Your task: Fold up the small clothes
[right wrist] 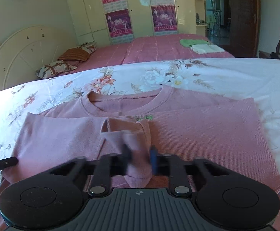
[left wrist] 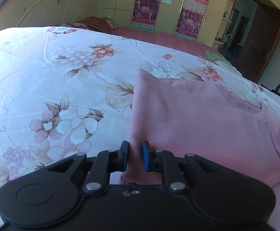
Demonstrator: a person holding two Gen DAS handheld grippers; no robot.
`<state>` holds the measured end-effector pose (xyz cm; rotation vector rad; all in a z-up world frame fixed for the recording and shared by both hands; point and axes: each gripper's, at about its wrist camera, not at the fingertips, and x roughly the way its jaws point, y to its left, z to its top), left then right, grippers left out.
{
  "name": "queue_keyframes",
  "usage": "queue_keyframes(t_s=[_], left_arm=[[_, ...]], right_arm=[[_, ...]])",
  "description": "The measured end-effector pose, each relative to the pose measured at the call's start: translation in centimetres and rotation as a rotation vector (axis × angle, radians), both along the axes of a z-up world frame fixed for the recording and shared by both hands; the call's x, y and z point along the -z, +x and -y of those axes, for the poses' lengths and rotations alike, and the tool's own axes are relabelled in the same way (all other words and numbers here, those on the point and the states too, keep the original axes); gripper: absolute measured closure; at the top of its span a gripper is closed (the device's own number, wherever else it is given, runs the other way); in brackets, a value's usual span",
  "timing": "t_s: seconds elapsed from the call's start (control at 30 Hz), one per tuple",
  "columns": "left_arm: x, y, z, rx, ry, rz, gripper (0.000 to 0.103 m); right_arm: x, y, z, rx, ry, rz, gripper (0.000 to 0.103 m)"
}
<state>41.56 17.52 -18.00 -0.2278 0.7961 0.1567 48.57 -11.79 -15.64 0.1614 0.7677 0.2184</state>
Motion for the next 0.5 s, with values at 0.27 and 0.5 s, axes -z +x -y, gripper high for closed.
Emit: queue_keyframes(t_s=[0.27, 0.5], left_arm=[[-0.2, 0.1, 0.0, 0.016, 0.018, -0.008, 0.083], [-0.8, 0.2, -0.7, -0.014, 0.029, -0.025, 0.039]], right_arm=[[1.2, -1.4, 5.1, 0.089, 0.078, -0.091, 0.097], [0.5, -1.8, 5.6, 0.085, 0.156, -0.064, 0.010]])
